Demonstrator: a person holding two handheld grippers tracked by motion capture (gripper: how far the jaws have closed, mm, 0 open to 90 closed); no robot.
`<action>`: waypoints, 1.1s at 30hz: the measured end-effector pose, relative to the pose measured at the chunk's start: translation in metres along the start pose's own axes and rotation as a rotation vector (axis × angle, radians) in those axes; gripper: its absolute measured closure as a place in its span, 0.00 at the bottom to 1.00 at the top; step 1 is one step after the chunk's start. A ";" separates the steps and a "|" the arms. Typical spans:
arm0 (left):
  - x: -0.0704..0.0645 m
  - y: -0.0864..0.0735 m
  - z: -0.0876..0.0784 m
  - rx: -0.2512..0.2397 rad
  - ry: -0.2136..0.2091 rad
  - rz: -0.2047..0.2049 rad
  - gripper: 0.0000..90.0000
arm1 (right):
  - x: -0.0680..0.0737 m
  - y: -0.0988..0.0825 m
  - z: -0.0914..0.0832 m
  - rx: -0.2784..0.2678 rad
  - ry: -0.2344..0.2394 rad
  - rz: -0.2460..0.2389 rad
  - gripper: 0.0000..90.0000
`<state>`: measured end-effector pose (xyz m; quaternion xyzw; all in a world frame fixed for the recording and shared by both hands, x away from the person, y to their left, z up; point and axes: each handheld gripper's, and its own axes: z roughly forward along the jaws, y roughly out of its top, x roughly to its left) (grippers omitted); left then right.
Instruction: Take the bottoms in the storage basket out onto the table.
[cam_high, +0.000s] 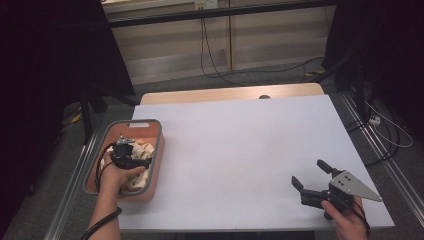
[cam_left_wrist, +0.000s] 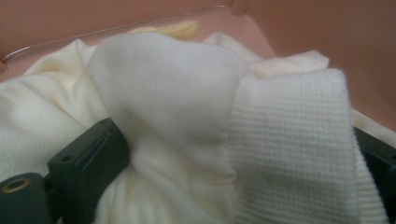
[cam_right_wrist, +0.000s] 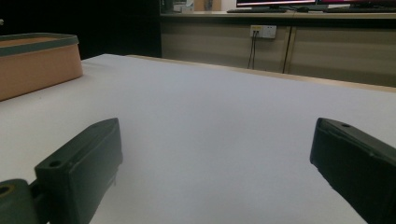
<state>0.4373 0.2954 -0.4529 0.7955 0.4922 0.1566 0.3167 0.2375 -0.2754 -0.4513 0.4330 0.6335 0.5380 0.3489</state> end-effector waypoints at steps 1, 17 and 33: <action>0.000 0.000 0.000 0.004 0.001 -0.001 0.10 | 0.000 0.000 0.000 0.000 0.000 0.000 0.02; -0.004 0.007 -0.006 0.062 -0.039 -0.018 0.48 | 0.000 0.000 0.002 0.005 0.002 0.000 0.02; -0.004 0.014 -0.014 0.076 -0.065 -0.050 0.67 | -0.001 0.001 0.002 0.003 -0.004 0.006 0.02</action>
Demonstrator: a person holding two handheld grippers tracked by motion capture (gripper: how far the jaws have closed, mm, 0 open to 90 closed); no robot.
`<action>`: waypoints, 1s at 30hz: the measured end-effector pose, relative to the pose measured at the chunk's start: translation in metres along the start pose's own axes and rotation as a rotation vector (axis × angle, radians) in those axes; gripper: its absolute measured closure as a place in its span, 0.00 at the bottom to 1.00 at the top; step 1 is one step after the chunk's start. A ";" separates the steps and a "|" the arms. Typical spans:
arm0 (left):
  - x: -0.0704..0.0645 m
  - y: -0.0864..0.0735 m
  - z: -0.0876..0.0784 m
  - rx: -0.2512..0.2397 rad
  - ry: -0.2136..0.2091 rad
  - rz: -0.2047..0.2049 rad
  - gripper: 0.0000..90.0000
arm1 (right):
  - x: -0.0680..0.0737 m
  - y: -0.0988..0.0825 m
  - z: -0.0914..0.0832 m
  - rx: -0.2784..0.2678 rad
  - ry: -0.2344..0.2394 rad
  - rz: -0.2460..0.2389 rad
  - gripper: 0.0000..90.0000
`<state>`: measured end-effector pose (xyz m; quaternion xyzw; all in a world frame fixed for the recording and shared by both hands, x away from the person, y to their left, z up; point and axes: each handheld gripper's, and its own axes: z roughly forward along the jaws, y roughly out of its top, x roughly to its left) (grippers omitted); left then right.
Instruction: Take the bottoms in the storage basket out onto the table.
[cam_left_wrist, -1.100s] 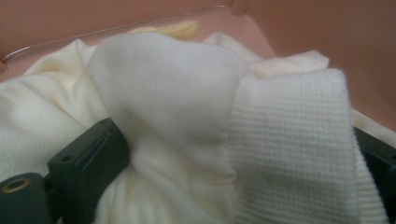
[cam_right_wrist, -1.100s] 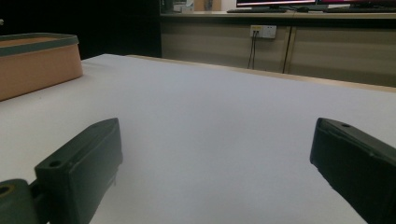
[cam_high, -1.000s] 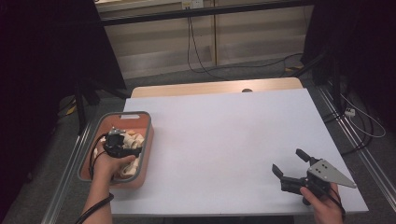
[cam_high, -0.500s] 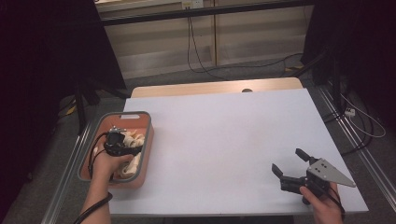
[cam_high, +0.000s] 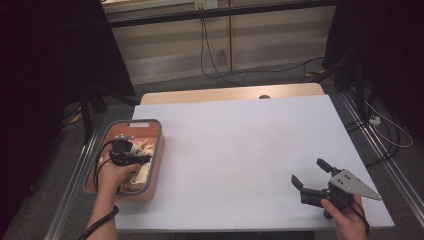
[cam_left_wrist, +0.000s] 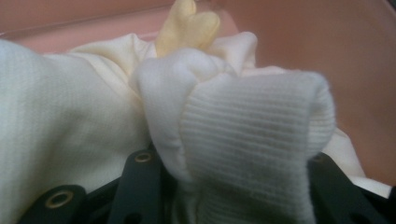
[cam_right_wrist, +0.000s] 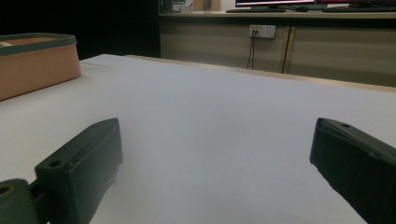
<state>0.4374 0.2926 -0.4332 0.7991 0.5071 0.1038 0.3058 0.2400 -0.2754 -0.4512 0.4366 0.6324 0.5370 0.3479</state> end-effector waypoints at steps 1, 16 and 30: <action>0.001 0.001 -0.001 0.003 -0.002 -0.006 0.67 | 0.000 0.000 0.000 0.001 0.001 -0.001 0.02; -0.001 0.029 -0.032 -0.004 0.006 -0.033 0.75 | 0.001 0.001 0.000 -0.004 0.004 0.000 0.02; -0.006 0.059 -0.072 -0.032 0.025 -0.050 0.79 | 0.000 0.001 0.000 -0.009 0.004 0.003 0.02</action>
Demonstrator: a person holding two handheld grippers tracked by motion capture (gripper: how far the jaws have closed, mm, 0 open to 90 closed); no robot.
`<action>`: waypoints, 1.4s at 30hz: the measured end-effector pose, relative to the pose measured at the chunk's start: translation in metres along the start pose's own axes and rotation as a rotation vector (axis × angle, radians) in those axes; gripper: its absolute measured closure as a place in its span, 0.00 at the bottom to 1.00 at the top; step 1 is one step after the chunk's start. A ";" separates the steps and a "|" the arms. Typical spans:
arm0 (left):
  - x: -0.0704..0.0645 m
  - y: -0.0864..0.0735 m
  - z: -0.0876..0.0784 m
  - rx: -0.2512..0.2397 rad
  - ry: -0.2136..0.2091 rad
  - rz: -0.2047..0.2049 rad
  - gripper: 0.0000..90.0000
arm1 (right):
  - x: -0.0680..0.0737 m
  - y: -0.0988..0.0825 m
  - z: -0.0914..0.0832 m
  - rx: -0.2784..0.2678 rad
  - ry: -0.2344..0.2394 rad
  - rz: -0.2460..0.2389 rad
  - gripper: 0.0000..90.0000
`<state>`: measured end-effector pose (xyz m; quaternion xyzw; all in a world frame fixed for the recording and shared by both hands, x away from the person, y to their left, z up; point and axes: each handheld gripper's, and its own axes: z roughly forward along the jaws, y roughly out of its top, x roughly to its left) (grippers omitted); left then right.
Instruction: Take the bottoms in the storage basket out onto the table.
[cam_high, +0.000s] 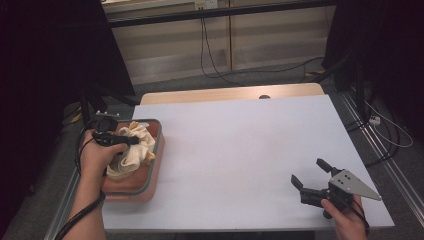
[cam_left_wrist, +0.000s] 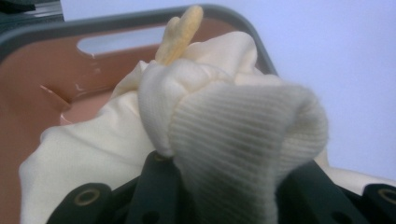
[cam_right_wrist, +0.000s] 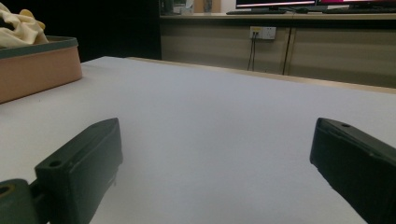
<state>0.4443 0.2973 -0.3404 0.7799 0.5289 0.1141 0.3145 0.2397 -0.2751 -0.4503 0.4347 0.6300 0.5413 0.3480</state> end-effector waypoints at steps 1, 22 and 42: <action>0.000 0.001 -0.002 0.001 0.000 0.004 0.79 | 0.000 0.000 0.000 -0.001 -0.001 -0.001 0.03; -0.003 0.027 -0.045 -0.020 0.001 0.020 0.79 | -0.001 0.000 0.000 0.000 -0.003 0.005 0.02; 0.031 -0.041 0.027 -0.077 0.093 0.126 0.17 | 0.003 -0.001 0.002 0.011 0.020 0.010 0.02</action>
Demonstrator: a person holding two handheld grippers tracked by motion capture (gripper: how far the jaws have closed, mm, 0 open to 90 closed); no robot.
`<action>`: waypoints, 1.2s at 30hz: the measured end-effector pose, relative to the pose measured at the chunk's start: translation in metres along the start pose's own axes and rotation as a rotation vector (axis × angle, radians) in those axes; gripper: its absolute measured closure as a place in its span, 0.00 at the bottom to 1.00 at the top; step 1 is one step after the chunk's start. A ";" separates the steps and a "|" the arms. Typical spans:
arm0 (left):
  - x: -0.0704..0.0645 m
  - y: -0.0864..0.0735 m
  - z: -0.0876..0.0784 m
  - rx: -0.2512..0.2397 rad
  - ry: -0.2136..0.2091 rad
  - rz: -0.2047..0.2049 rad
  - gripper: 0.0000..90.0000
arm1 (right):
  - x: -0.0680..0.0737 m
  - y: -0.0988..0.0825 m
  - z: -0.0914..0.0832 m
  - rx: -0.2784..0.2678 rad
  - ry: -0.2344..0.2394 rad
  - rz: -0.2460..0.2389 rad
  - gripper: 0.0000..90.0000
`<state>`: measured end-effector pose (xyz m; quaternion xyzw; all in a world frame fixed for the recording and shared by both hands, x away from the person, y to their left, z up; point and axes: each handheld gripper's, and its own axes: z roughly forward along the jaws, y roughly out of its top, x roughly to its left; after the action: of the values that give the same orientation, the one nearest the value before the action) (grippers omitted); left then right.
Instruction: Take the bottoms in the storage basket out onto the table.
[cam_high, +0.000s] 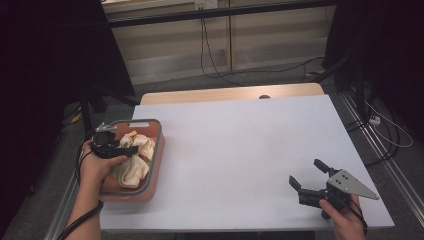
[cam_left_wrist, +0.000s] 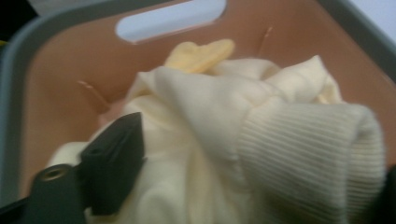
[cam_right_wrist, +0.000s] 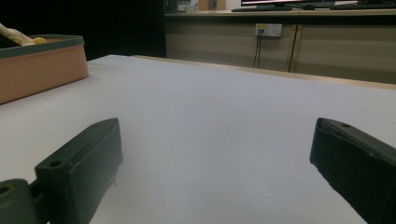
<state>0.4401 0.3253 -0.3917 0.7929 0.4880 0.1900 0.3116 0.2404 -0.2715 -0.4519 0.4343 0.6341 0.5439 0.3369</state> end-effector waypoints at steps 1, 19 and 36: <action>0.000 0.000 -0.002 0.010 0.007 0.009 0.16 | 0.000 0.000 0.000 0.000 0.000 0.000 0.03; -0.007 -0.033 0.033 0.037 0.016 0.020 0.02 | -0.002 0.000 -0.001 -0.001 0.001 -0.004 0.03; -0.016 -0.030 0.040 0.100 0.056 0.040 0.46 | -0.001 0.001 -0.004 -0.008 -0.003 -0.003 0.03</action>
<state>0.4377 0.3088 -0.4408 0.8113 0.4897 0.1938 0.2538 0.2376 -0.2739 -0.4502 0.4327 0.6320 0.5455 0.3402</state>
